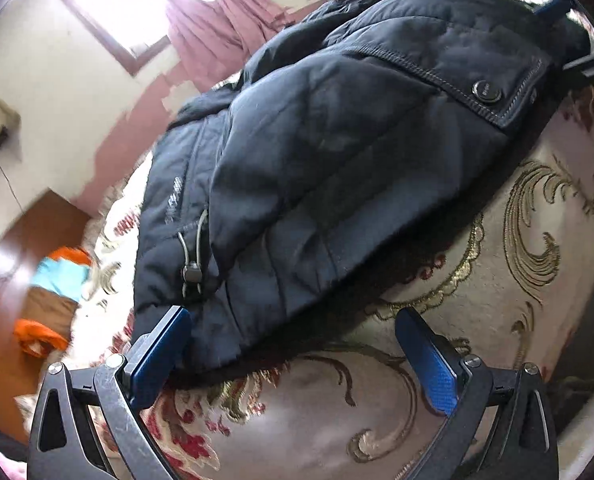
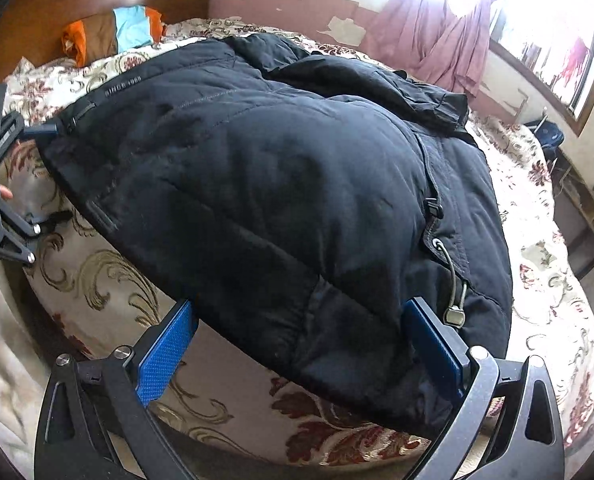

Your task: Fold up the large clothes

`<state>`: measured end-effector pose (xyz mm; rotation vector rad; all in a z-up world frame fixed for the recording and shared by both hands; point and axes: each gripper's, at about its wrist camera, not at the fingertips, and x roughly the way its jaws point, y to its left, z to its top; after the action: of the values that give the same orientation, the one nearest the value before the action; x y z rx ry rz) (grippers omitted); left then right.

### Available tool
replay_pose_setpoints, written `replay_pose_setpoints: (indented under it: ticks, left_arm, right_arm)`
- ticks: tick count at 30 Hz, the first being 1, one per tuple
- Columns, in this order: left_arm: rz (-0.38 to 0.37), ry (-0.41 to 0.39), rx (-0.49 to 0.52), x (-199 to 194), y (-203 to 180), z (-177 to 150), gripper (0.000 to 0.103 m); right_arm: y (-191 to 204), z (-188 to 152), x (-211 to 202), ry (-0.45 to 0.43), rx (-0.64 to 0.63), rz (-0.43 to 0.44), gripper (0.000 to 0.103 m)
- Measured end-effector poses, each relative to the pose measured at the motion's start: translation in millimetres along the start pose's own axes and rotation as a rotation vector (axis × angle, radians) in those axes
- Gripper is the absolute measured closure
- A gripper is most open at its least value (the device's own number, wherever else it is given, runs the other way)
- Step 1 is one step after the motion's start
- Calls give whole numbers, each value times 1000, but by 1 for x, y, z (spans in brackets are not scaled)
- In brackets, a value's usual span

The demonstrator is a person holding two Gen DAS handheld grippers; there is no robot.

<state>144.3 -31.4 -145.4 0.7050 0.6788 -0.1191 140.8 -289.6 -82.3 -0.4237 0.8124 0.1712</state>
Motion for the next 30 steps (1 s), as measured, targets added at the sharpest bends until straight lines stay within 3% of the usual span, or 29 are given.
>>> replay_pose_setpoints:
  ticks: [10, 15, 17, 20, 24, 26, 28, 30]
  left_arm:
    - [119, -54, 24, 0, -8, 3, 1]
    - [153, -29, -45, 6, 9, 4, 24]
    - [137, -27, -79, 6, 17, 4, 27]
    - [140, -49, -83, 2, 18, 3, 29]
    - [151, -76, -87, -4, 19, 2, 29]
    - [151, -90, -91, -7, 20, 2, 29]
    - [166, -117, -79, -12, 16, 4, 30]
    - [212, -161, -51, -17, 10, 4, 31]
  right_arm:
    - [25, -6, 11, 50, -172, -143, 3]
    - [38, -7, 24, 81, -261, -311, 3]
    - [35, -5, 26, 75, -243, -352, 3]
    - [28, 1, 16, 21, -183, -313, 8]
    - [15, 6, -5, -78, -100, -269, 46]
    - [8, 7, -15, -121, -52, -219, 53]
    - [4, 11, -24, -161, -10, -167, 70]
    - [1, 18, -33, -204, 30, -164, 72]
